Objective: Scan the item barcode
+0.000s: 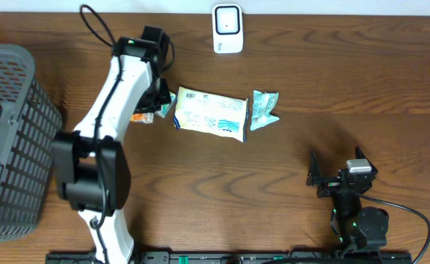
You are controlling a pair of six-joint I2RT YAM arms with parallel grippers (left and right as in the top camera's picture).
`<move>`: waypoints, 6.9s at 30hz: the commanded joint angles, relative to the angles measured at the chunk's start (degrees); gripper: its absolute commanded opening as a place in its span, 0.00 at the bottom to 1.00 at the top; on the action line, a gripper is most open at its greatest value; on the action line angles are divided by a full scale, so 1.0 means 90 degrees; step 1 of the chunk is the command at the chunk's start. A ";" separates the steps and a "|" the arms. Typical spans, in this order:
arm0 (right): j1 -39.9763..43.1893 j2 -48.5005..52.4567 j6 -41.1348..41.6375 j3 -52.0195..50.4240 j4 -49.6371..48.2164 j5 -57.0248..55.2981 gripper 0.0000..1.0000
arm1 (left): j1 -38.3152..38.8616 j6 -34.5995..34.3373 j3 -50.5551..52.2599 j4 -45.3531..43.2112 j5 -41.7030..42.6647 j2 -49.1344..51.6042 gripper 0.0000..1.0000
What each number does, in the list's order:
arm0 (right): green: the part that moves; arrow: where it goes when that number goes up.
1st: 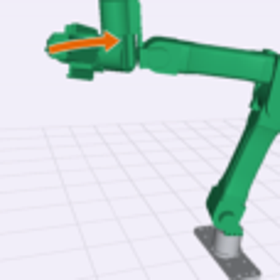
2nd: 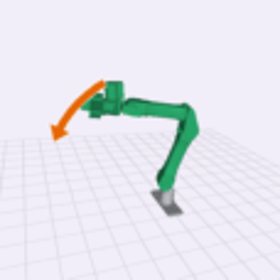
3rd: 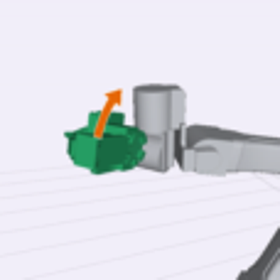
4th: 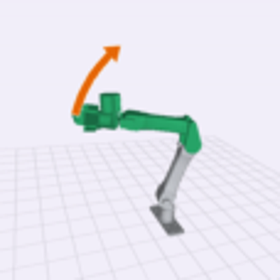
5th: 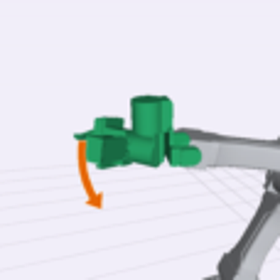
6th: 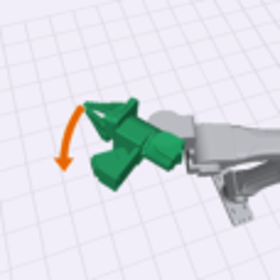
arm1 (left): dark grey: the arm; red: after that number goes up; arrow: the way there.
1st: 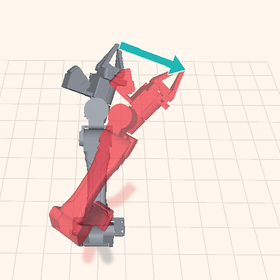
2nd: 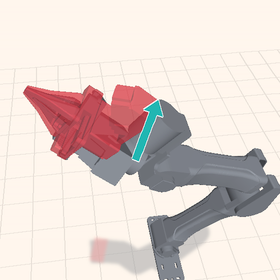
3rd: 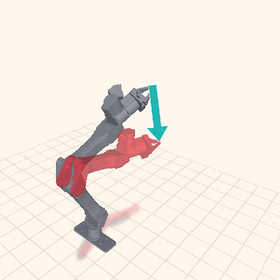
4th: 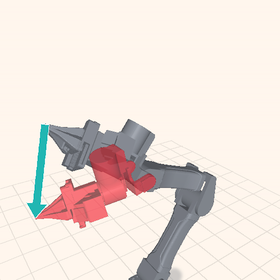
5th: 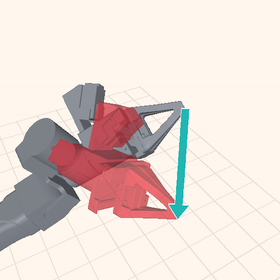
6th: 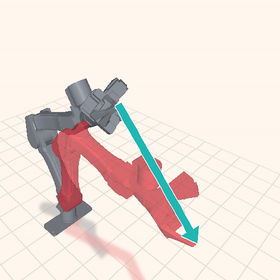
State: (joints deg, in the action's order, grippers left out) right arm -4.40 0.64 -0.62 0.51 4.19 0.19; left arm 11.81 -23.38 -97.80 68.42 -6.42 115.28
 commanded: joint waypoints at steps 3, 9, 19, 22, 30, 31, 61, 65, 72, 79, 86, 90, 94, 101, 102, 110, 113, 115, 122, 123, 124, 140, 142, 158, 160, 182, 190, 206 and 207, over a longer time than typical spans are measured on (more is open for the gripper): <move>0.0002 -0.0029 0.0066 -0.0022 0.0012 -0.0005 0.99 | 0.0102 -0.0131 -0.0029 0.0005 -0.0148 0.0493 0.07; 0.0002 -0.0029 0.0066 -0.0022 0.0012 -0.0005 0.99 | 0.0102 -0.0131 -0.0027 0.0005 0.0078 0.0653 0.08; 0.0002 -0.0029 0.0066 -0.0022 0.0012 -0.0005 0.99 | 0.0102 -0.0126 -0.0027 0.0010 0.0617 0.0653 0.25; 0.0002 -0.0029 0.0066 -0.0022 0.0012 -0.0005 0.99 | 0.0102 -0.0029 -0.0027 0.0012 0.0624 0.0653 0.42; 0.0002 -0.0029 0.0066 -0.0022 0.0012 -0.0005 0.99 | 0.0068 0.0920 -0.0831 0.0884 0.0617 0.0607 0.52; 0.0002 -0.0029 0.0066 -0.0022 0.0012 -0.0005 0.99 | 0.0063 0.0935 -0.1100 0.1112 0.0602 0.0607 0.52; 0.0002 -0.0029 0.0066 -0.0022 0.0012 -0.0005 0.99 | -0.2161 0.1661 -0.4155 0.0423 -0.1212 -0.1246 0.98; 0.0002 -0.0029 0.0066 -0.0022 0.0012 -0.0005 0.99 | -0.3087 0.1700 -0.4153 -0.0335 -0.0197 -0.1236 0.98; 0.0002 -0.0029 0.0066 -0.0022 0.0012 -0.0005 0.99 | -0.4478 0.3436 -0.4070 -0.0801 0.0840 -0.1231 0.98; 0.0002 -0.0029 0.0066 -0.0022 0.0012 -0.0005 0.99 | -0.5263 0.3835 -0.3320 -0.0940 0.1120 -0.0993 0.99; 0.0002 -0.0029 0.0066 -0.0022 0.0012 -0.0005 0.99 | -0.5870 0.3932 -0.2640 -0.1549 0.1173 -0.0619 1.00; 0.0002 -0.0029 0.0066 -0.0022 0.0012 -0.0005 0.99 | -0.6183 0.4328 -0.2596 -0.1688 0.1549 -0.0364 0.95; 0.0002 -0.0029 0.0066 -0.0022 0.0012 -0.0005 0.99 | -0.6448 0.4974 -0.2484 -0.1671 0.2463 -0.0119 0.88; 0.0002 -0.0029 0.0066 -0.0022 0.0012 -0.0005 0.99 | -0.6518 0.6428 -0.1605 -0.1756 0.2613 0.0068 0.88; 0.0002 -0.0029 0.0066 -0.0022 0.0012 -0.0005 0.99 | -0.6518 0.6591 -0.1479 -0.1797 0.2613 0.0068 0.88; 0.0002 -0.0029 0.0066 -0.0022 0.0012 -0.0005 0.99 | -0.6521 0.6812 -0.0695 -0.2837 0.2300 0.0068 0.89; 0.0002 -0.0029 0.0066 -0.0022 0.0012 -0.0005 0.99 | -0.6518 0.6815 -0.0478 -0.3310 0.2307 0.0068 0.89; 0.0002 -0.0029 0.0066 -0.0022 0.0012 -0.0005 0.99 | -0.6528 0.6900 -0.0308 -0.3568 0.2305 0.0068 0.89; 0.0002 -0.0029 0.0066 -0.0022 0.0012 -0.0005 0.99 | -0.6615 0.7142 0.0510 -0.4527 0.2334 0.0073 0.89; 0.0002 -0.0029 0.0066 -0.0022 0.0012 -0.0005 0.99 | -0.6623 0.7274 0.0580 -0.4597 0.2334 0.0075 0.89; 0.0002 -0.0029 0.0066 -0.0022 0.0012 -0.0005 0.99 | -0.6628 0.7334 0.0634 -0.4675 0.2334 0.0075 0.89; 0.0002 -0.0029 0.0066 -0.0022 0.0012 -0.0005 0.99 | -0.6776 0.7281 0.0814 -0.5149 0.2669 0.0527 0.88; 0.0002 -0.0029 0.0066 -0.0022 0.0012 -0.0005 0.99 | -0.6841 0.7198 0.0814 -0.5195 0.2637 0.0597 0.88; 0.0002 -0.0029 0.0066 -0.0022 0.0012 -0.0005 0.99 | -0.6960 0.7038 0.0821 -0.5379 0.3218 0.0733 0.78; 0.0002 -0.0029 0.0066 -0.0022 0.0012 -0.0005 0.99 | -0.6960 0.7014 0.0821 -0.5379 0.3218 0.0765 0.72; 0.0002 -0.0029 0.0066 -0.0022 0.0012 -0.0005 0.99 | -0.6960 0.6897 0.0831 -0.5306 0.3218 0.0801 0.44; 0.0002 -0.0029 0.0066 -0.0022 0.0012 -0.0005 0.99 | -0.6960 0.6897 0.0831 -0.5275 0.3215 0.0801 0.38; 0.0002 -0.0029 0.0066 -0.0022 0.0012 -0.0005 0.99 | -0.6960 0.6161 0.0831 -0.5277 0.3215 0.0379 0.33; 0.0002 -0.0029 0.0066 -0.0022 0.0012 -0.0005 0.99 | -0.6960 0.6130 0.0831 -0.5255 0.3215 0.0311 0.31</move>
State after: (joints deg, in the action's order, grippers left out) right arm -4.40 0.64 -0.62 0.51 4.19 0.19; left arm -50.89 34.02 -90.96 20.78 21.78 121.12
